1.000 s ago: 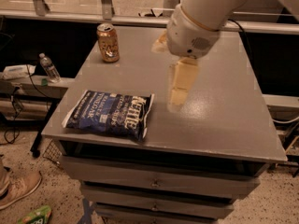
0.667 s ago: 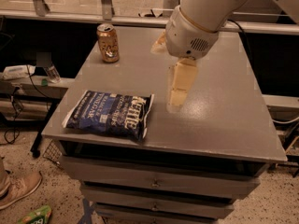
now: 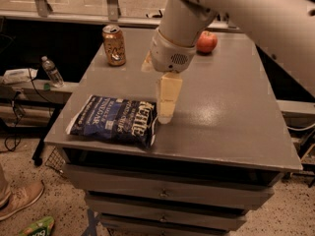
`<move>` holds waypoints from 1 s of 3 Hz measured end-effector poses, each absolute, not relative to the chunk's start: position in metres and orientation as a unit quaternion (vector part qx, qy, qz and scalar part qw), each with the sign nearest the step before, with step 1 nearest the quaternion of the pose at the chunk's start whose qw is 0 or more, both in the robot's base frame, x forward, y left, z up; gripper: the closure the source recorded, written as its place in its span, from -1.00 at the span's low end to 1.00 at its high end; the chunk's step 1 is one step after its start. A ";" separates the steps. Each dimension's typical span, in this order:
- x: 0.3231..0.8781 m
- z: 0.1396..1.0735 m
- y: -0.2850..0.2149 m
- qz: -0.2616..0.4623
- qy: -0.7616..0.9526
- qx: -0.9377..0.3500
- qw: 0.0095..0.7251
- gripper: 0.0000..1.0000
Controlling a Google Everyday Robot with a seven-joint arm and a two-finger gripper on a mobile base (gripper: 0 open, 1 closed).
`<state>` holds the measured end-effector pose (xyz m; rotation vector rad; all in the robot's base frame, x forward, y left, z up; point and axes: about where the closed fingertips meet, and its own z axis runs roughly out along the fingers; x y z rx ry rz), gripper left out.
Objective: Pick blue chip bag
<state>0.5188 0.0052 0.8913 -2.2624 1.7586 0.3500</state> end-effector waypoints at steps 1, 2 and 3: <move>0.530 0.859 0.016 0.132 0.608 -0.776 0.104 -1.00; 0.533 0.838 0.026 0.143 0.605 -0.779 0.082 -1.00; 0.534 0.826 0.032 0.148 0.603 -0.781 0.070 -0.52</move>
Offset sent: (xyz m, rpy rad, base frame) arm 0.0143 0.0309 -0.0775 -0.0764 0.1484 0.0431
